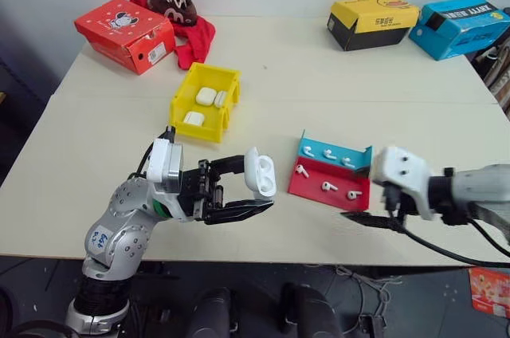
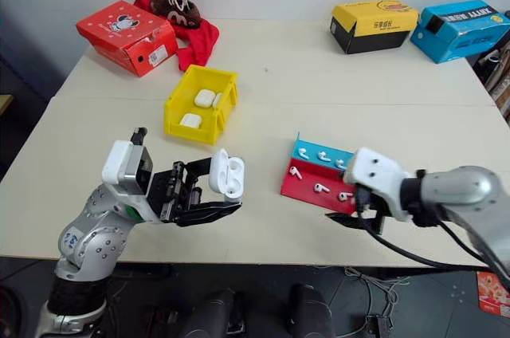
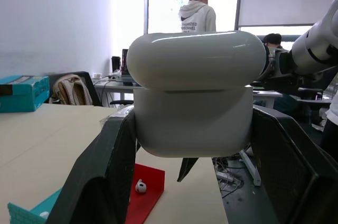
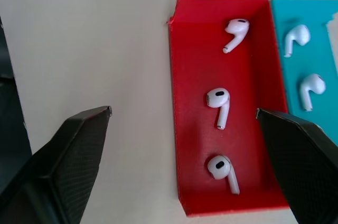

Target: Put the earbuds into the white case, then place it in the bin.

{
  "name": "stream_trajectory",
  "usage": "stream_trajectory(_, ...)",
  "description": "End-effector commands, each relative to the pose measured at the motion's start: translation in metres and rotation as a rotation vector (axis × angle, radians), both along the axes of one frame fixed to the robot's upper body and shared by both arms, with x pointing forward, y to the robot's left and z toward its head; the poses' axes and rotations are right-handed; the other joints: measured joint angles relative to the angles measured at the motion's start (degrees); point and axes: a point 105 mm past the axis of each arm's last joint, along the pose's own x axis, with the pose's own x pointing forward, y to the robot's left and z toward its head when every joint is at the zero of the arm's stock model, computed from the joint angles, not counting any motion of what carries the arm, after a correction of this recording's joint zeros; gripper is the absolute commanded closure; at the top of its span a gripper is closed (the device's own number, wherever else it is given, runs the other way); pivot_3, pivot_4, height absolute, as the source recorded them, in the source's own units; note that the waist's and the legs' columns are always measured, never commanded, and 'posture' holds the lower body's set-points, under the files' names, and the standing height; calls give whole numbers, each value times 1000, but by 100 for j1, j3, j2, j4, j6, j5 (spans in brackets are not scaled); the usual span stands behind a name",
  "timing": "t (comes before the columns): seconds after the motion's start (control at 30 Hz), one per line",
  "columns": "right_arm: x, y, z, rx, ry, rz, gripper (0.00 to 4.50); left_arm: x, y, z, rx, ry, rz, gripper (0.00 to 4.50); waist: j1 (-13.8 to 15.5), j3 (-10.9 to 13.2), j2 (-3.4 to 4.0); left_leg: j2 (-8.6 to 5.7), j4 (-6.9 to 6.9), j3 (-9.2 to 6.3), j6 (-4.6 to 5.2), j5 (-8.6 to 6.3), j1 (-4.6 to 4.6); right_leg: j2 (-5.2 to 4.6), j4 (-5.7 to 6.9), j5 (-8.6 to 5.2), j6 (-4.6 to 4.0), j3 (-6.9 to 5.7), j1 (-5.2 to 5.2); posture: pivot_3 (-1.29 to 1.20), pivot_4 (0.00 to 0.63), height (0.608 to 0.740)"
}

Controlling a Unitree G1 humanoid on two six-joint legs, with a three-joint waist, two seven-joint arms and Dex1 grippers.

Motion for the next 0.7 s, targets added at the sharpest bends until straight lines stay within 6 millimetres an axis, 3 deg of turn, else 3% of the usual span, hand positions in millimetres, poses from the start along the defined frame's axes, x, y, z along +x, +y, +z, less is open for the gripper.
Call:
stream_trajectory(0.03,14,-7,-5,-118,-23,-2,1284,-9,4,4,7,-37,28,1719,4,0,0,0,9,0,3,-3,-1,0,-2,0,0,-2,1,0,150,740)
stream_trajectory(0.13,24,-1,-5,-125,-19,-4,2278,-9,5,3,7,-30,57,1719,4,0,0,3,32,-2,9,-7,-9,0,1,1,1,-6,2,0,150,740)
stream_trajectory(0.4,44,19,-9,-114,5,-16,2278,-11,3,0,5,-21,83,1719,-67,0,0,10,49,-3,9,-11,-7,-3,20,2,3,-2,3,0,150,740)
stream_trajectory(0.7,51,22,-19,-151,33,-25,2278,-11,8,-2,15,-25,115,1719,-122,0,0,10,51,-1,10,-12,-9,-2,21,2,3,-4,2,0,150,740)
